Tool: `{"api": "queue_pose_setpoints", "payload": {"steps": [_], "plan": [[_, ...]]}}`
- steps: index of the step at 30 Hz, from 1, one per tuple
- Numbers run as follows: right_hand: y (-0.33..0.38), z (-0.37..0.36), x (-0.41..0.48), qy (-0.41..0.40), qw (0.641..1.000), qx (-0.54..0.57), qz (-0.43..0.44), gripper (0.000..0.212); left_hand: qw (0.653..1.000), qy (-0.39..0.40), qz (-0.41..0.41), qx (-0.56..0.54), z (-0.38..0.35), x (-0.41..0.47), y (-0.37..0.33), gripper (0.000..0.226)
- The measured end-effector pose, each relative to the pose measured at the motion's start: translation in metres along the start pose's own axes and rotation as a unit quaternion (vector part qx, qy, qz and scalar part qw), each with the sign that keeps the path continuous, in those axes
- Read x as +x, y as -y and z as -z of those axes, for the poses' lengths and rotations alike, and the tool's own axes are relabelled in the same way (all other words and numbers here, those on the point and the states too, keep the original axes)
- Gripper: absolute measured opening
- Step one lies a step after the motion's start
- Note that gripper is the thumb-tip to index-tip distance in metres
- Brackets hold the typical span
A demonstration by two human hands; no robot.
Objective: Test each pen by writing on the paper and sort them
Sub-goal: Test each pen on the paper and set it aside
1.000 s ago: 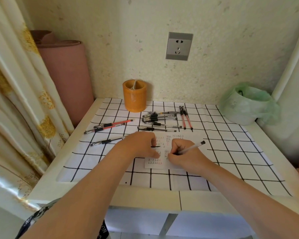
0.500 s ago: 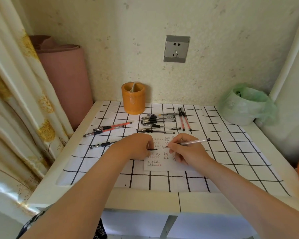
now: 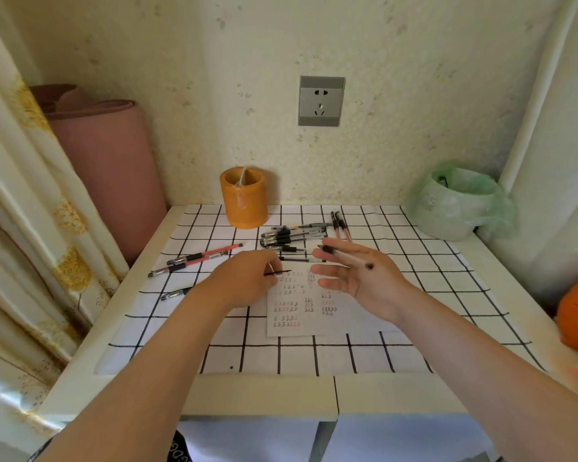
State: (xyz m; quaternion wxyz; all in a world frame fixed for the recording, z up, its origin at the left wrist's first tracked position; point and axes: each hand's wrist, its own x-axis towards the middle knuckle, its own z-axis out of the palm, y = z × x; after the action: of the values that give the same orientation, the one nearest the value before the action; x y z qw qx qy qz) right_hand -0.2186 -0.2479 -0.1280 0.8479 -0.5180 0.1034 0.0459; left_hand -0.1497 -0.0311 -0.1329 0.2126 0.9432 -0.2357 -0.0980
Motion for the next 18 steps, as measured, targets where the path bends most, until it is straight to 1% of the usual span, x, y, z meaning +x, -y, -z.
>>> {"api": "queue_pose_setpoints", "payload": {"steps": [1,3,4,5,6,7,9,10,11,12,14,16,18], "plan": [[0.002,0.0,0.0,0.004,1.0,0.013,-0.017,0.03,1.0,-0.004,-0.003,0.002,0.0,0.0,0.0,0.009],[0.003,-0.003,0.0,0.013,0.999,0.002,-0.029,0.03,1.0,-0.01,-0.006,0.003,0.001,0.0,-0.001,0.009],[0.003,-0.004,0.0,0.015,0.999,-0.025,-0.022,0.029,1.0,-0.013,-0.005,0.0,0.001,0.0,0.0,0.009],[0.002,-0.004,0.001,0.012,0.997,-0.075,-0.006,0.031,1.0,-0.014,-0.004,-0.005,0.001,0.0,0.0,0.009],[0.0,-0.004,0.002,0.004,0.988,-0.153,0.017,0.035,1.0,-0.015,-0.005,-0.011,0.002,0.001,0.0,0.009],[-0.002,-0.003,0.003,-0.009,0.967,-0.252,0.044,0.039,1.0,-0.015,-0.005,-0.017,0.002,0.001,0.0,0.01],[-0.009,-0.002,0.006,-0.036,0.89,-0.446,0.091,0.036,1.0,-0.015,-0.004,-0.024,0.002,0.001,0.0,0.01],[-0.012,-0.002,0.007,-0.042,0.851,-0.512,0.106,0.032,1.0,-0.013,-0.004,-0.026,0.002,0.002,0.001,0.01],[-0.015,-0.001,0.007,-0.044,0.825,-0.551,0.116,0.027,1.0,-0.01,-0.005,-0.028,0.002,0.002,0.001,0.01],[-0.017,-0.001,0.007,-0.044,0.809,-0.573,0.122,0.023,0.999,-0.007,-0.006,-0.032,0.001,0.002,0.001,0.01],[-0.019,-0.002,0.006,-0.041,0.791,-0.596,0.134,0.019,0.999,0.002,-0.01,-0.042,0.0,0.003,0.001,0.01],[-0.02,-0.004,0.007,-0.04,0.787,-0.598,0.143,0.021,0.999,0.008,-0.017,-0.045,0.0,0.003,-0.001,0.01],[-0.019,-0.006,0.007,-0.039,0.787,-0.598,0.147,0.029,0.999,0.01,-0.026,-0.046,-0.001,0.003,-0.002,0.012]]}}
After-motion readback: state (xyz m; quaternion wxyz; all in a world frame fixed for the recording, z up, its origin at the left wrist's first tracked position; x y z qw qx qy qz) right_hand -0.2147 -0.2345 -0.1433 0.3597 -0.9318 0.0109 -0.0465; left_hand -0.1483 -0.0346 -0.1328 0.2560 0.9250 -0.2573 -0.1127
